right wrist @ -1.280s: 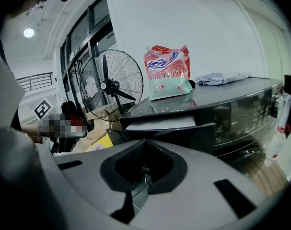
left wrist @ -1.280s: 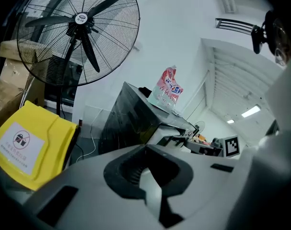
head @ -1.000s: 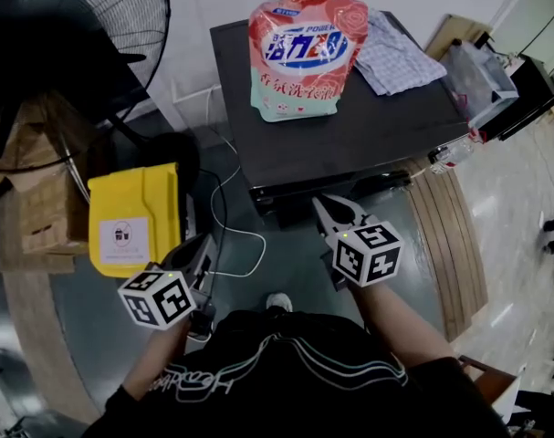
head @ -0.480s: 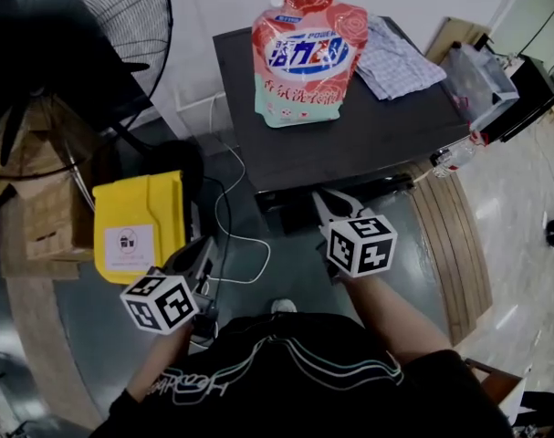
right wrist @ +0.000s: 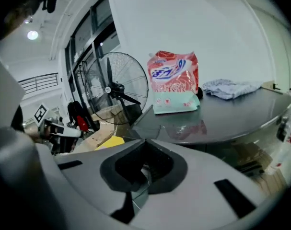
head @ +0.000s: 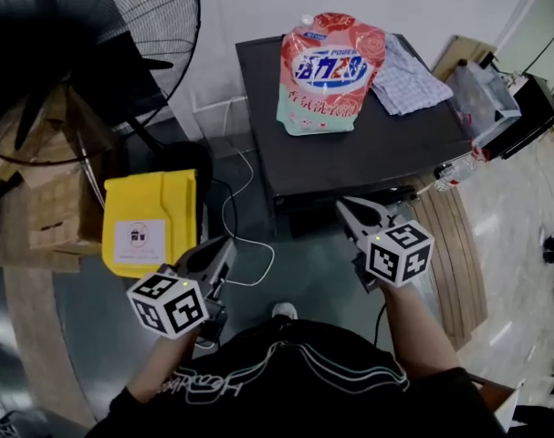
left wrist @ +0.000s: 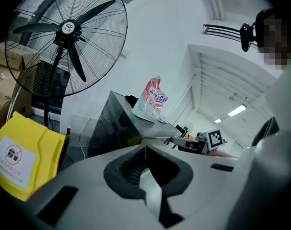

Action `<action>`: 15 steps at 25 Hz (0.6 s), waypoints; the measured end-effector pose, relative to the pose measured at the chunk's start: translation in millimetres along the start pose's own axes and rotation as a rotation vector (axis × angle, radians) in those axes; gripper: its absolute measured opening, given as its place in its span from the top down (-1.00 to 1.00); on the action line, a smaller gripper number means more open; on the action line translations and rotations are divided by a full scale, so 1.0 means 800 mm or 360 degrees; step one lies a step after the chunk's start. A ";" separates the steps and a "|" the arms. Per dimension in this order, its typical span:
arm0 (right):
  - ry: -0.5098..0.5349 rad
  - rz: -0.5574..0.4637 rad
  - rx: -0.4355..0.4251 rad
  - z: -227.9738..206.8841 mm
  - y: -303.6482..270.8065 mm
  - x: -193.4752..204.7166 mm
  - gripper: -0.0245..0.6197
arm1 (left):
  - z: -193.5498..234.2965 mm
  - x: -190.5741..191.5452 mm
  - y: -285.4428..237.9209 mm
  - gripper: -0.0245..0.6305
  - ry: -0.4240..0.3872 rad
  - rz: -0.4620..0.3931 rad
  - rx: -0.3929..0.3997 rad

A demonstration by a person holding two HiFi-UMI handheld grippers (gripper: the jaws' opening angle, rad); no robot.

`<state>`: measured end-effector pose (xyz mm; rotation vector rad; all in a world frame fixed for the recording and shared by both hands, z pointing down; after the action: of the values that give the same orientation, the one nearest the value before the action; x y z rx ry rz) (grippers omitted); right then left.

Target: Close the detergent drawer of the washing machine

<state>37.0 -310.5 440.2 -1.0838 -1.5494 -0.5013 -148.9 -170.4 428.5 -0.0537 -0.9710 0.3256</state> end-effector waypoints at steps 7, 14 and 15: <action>0.0017 -0.0209 -0.0308 0.132 0.063 -0.066 0.84 | -0.085 -0.037 0.041 0.84 -0.0156 -0.0056 0.0290; 0.0086 -0.0346 -0.0541 0.239 0.097 -0.104 0.84 | -0.132 -0.060 0.104 0.84 -0.0288 -0.0156 0.0380; 0.0076 -0.0350 -0.0554 0.250 0.102 -0.103 0.84 | -0.135 -0.060 0.113 0.83 -0.0302 -0.0161 0.0384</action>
<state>-6.1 -142.2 287.6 -1.1560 -1.5835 -0.9686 -107.7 -87.9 311.3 0.2495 -1.1117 0.3569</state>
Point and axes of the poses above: the fingertips, and each gripper's own axes: y backward along the fingers, z to its left, x out of its underside, the point moved 2 cm from there along y, backward along the fingers, and after that the axes turned 14 degrees about -z, right-handed, at the moved point
